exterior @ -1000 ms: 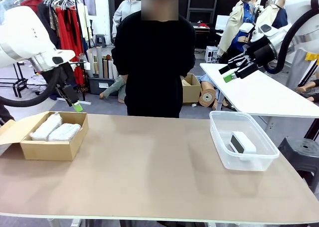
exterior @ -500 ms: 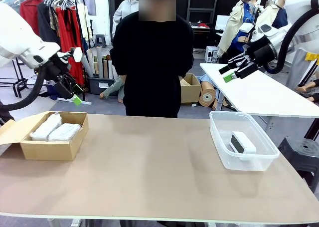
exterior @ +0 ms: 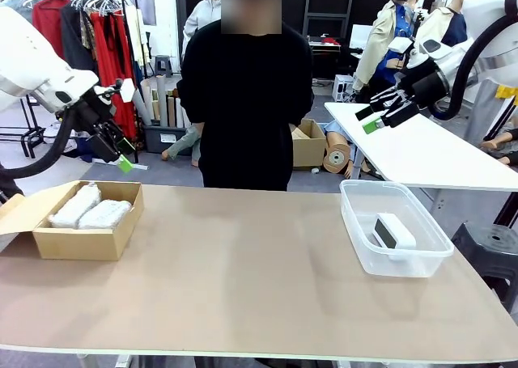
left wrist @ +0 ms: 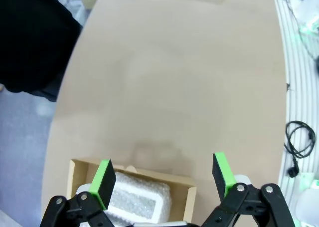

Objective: Separate and place wrapped and unwrapped clocks.
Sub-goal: If the picked Digital clock is wrapped, place it in the Package Box ; if not, place it in the Organizing box.

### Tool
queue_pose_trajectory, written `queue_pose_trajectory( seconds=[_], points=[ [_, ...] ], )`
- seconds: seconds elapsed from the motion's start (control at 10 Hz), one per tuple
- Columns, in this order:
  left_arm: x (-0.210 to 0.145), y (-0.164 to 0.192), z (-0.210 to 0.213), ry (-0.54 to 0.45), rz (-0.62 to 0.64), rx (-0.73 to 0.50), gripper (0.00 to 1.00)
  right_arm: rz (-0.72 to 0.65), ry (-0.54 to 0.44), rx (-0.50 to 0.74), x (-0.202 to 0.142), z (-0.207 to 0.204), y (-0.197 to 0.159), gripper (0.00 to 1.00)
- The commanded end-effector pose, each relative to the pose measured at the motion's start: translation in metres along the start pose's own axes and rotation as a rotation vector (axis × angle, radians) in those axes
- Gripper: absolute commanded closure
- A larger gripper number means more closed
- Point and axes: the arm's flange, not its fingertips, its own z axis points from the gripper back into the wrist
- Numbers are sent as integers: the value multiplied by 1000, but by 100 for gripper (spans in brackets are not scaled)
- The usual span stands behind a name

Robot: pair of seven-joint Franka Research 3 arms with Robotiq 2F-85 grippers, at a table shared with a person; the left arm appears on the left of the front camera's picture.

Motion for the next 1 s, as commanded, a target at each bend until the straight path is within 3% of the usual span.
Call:
queue_pose_trajectory(
  seconds=[0.0, 0.3, 0.5, 0.9],
  points=[
    [-13, 16, 8, -112, -82, -55, 0, 3, -3, -2, 1, 1, 0, 0],
    [-26, 50, 20, -230, -172, -184, 0, 3, -3, -2, 1, 1, 0, 0],
    [-27, 66, 33, -276, -225, -154, 0, 3, -3, -2, 1, 1, 0, 0],
    [-20, 82, 43, -360, -202, -81, 0, 3, -3, -2, 1, 1, 0, 0]
  ],
)
